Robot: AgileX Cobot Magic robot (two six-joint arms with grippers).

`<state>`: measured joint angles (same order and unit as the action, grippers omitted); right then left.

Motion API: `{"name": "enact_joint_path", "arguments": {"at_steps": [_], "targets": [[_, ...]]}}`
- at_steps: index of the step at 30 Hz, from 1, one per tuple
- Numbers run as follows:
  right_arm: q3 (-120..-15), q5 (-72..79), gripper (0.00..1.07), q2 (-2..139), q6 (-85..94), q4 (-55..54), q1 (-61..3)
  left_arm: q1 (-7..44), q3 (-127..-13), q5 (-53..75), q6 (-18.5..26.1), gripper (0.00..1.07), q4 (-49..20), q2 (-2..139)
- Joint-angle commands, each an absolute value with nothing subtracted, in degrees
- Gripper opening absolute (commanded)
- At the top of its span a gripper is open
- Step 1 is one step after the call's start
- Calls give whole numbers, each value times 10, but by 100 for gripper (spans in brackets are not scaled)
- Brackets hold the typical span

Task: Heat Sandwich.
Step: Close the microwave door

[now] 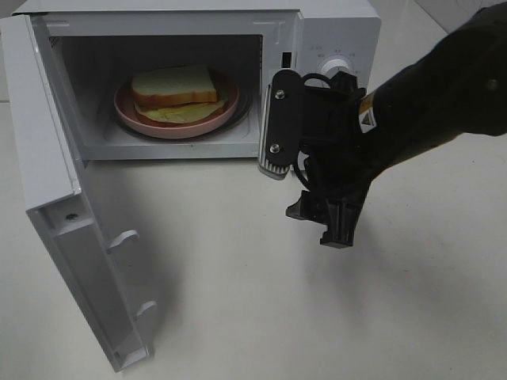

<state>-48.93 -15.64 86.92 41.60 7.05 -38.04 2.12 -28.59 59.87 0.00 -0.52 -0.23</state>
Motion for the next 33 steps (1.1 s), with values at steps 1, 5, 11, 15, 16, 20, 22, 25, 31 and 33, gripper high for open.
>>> {"name": "enact_joint_path", "arguments": {"at_steps": [1,5,11,15,16,20,22,25,31,33], "targets": [[-464,-162,76,826,362,70,-382,20,-284,595,-3,101,-7,-19],[-435,-186,76,782,312,70,-382,20,-284,595,-3,101,-7,-19],[-414,-255,76,727,236,70,-382,20,-284,595,-3,101,-7,-19],[-414,-308,76,694,145,70,-382,20,-284,595,-3,101,-7,-19],[-414,-319,76,687,130,70,-382,20,-284,595,-3,101,-7,-19],[-414,-379,76,654,80,70,-382,20,-284,595,-3,101,-7,-19],[-414,-394,76,647,69,70,-382,20,-284,595,-3,101,-7,-19],[-414,-447,76,618,34,69,-382,20,-284,595,-3,101,-7,-19],[-414,-522,76,566,9,68,-382,20,-284,595,-3,101,-7,-19],[-414,-549,76,547,-5,68,-382,20,-284,595,-3,101,-7,-19]]}}
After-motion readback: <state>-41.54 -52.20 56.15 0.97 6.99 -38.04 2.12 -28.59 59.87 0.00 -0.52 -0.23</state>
